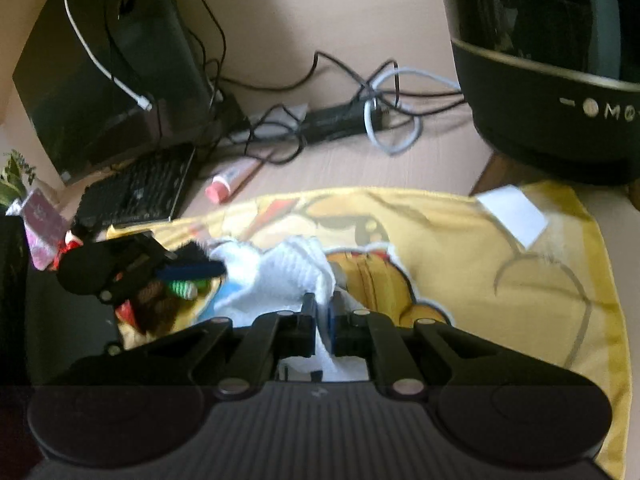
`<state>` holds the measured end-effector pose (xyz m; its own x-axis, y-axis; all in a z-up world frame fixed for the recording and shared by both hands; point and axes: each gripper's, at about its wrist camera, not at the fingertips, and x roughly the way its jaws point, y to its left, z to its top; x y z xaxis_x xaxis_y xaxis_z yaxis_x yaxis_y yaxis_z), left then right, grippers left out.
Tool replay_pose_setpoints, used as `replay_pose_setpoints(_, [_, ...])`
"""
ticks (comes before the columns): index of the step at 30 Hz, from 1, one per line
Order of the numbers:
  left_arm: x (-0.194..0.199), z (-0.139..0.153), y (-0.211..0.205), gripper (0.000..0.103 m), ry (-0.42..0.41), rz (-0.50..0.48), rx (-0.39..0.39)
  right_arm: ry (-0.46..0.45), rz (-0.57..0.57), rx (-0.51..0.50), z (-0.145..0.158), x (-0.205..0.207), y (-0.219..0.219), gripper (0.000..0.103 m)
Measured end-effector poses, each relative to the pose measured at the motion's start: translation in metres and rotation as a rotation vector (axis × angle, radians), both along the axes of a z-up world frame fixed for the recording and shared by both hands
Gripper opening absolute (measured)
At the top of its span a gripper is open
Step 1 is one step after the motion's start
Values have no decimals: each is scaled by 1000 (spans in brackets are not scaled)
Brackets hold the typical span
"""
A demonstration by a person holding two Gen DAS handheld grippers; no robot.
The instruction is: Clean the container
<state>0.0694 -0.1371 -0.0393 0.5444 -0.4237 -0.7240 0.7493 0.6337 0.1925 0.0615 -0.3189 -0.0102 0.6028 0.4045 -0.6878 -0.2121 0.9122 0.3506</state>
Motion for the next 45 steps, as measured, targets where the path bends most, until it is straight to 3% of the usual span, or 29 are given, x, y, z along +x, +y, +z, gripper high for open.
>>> replay_pose_setpoints(4, [5,-2,8,93,118,46,-68,55,16,97,0,-3,-7,7])
replay_pose_setpoints(7, [8,-8,1,93,141,55,-63,62,52,258,9,-3,-5,7])
replay_pose_setpoints(9, [2,-10,-8,93,136,14,-49,27,93,304,18,-4,3,7])
replay_pose_setpoints(13, [-12,-19,-28,91,62,-74,17,7,118,202,17,3,25,7])
replay_pose_setpoints(15, [-11,-23,-30,80,38,-63,42,26,87,147,9,6,26,7])
replay_pose_setpoints(17, [-2,-25,-27,62,45,-15,40,45,44,145,3,7,16,7])
replay_pose_setpoints(20, [14,-23,-18,50,34,61,23,69,-23,219,-1,6,-11,7])
replay_pose_setpoints(23, [17,-17,-17,50,-104,61,85,63,-92,235,1,8,-31,7])
replay_pose_setpoints(25, [12,-18,-24,53,-223,17,184,36,-127,212,7,11,-37,7])
replay_pose_setpoints(27, [7,-21,-25,54,-236,-37,234,3,-155,195,14,14,-41,7])
replay_pose_setpoints(31, [-3,-19,-17,77,-69,-77,151,-72,-144,174,31,17,-34,7])
replay_pose_setpoints(37, [8,-12,-4,85,131,-17,-20,-27,-13,197,23,24,2,7])
replay_pose_setpoints(41, [5,-5,-7,90,106,-48,-45,-67,40,178,31,19,16,7])
replay_pose_setpoints(45, [0,3,-17,93,58,-104,-63,-147,-10,196,55,15,-5,7])
